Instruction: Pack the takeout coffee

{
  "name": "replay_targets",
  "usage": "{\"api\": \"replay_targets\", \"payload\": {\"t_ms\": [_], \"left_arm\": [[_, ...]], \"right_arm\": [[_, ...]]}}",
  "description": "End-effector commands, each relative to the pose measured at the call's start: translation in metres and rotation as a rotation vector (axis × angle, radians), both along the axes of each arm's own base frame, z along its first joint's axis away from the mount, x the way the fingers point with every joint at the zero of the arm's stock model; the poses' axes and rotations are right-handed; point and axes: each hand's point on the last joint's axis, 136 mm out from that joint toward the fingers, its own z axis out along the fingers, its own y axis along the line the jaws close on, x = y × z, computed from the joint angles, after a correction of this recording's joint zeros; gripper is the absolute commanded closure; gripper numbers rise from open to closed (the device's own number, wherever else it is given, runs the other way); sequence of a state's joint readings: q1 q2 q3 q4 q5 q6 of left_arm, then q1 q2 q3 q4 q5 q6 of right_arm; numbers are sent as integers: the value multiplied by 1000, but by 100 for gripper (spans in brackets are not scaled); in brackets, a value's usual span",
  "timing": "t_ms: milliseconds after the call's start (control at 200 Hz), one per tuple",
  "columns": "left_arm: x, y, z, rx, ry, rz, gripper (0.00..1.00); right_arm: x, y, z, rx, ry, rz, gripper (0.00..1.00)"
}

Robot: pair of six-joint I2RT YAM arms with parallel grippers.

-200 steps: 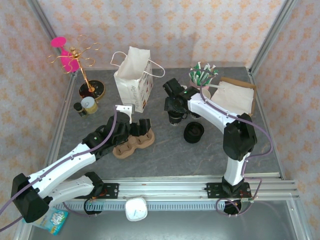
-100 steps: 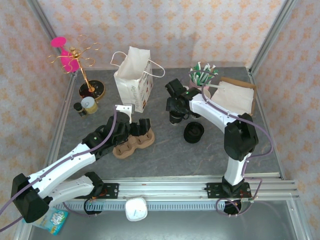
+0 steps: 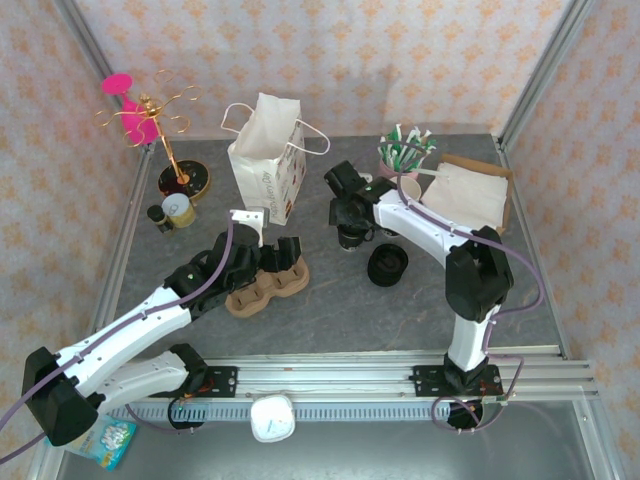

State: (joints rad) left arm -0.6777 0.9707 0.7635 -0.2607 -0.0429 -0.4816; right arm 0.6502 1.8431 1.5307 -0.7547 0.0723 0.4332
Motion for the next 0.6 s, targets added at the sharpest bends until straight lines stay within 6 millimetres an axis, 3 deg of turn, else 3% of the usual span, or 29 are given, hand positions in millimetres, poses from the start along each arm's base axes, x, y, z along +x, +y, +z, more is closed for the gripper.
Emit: {"api": "replay_targets", "payload": {"t_ms": [0, 275, 591], "left_arm": [[3, 10, 2, 4, -21, 42, 10], [2, 11, 4, 2, -24, 42, 10], [0, 12, 5, -9, -28, 45, 10]], "right_arm": [[-19, -7, -31, -72, 120, 14, 21], [-10, 2, 16, -18, 29, 16, 14], [-11, -1, 7, -39, 41, 13, 15]]}}
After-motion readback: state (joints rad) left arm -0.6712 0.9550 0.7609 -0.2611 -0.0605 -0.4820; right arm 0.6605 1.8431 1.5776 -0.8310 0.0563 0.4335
